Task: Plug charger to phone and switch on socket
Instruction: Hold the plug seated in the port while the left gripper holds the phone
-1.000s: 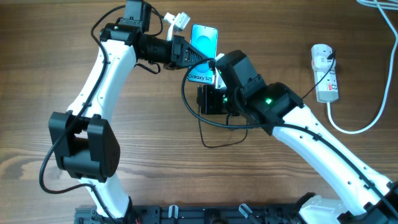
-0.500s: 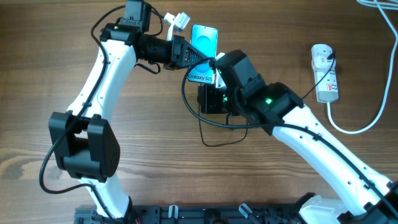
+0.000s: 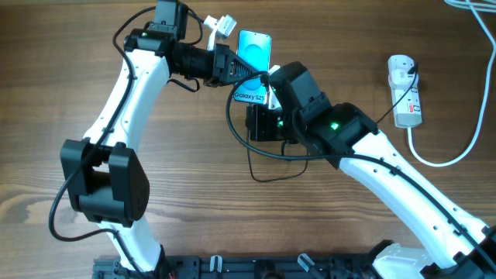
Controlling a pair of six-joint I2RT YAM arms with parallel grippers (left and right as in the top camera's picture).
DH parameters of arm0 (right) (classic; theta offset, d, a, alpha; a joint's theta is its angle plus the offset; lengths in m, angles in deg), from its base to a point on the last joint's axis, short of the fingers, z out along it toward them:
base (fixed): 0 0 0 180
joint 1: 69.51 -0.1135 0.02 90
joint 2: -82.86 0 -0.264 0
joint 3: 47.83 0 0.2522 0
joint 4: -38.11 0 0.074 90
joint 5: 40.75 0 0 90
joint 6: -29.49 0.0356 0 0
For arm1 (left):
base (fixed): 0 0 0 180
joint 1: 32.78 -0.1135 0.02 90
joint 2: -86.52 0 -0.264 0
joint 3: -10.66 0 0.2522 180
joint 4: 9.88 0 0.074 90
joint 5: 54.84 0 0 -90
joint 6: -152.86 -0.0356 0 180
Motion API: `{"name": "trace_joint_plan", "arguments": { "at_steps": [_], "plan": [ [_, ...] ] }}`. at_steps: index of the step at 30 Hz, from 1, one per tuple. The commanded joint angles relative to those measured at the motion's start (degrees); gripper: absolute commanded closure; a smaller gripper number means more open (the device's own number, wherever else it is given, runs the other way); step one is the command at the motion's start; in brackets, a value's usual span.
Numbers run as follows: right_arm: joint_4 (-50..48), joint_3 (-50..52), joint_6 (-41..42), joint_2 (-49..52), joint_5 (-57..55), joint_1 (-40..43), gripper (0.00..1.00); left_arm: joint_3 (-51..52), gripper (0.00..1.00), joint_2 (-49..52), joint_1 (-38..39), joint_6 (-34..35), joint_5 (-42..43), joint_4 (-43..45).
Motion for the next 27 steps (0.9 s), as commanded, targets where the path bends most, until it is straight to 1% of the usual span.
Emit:
{"name": "trace_joint_plan", "arguments": {
  "at_steps": [1,20,27],
  "plan": [
    [-0.37,-1.66,0.39,-0.04,-0.72,0.35,0.96,-0.15,0.96,-1.9,-0.13,-1.51,3.3,-0.07],
    [0.92,-1.66,0.39,-0.04,0.17,0.35,0.96,-0.15,0.96,-1.9,-0.13,-1.51,3.28,-0.04],
    [0.0,-1.66,0.39,-0.04,0.15,0.35,0.96,-0.15,0.96,-1.9,-0.11,-1.51,3.28,-0.07]
  ]
}}
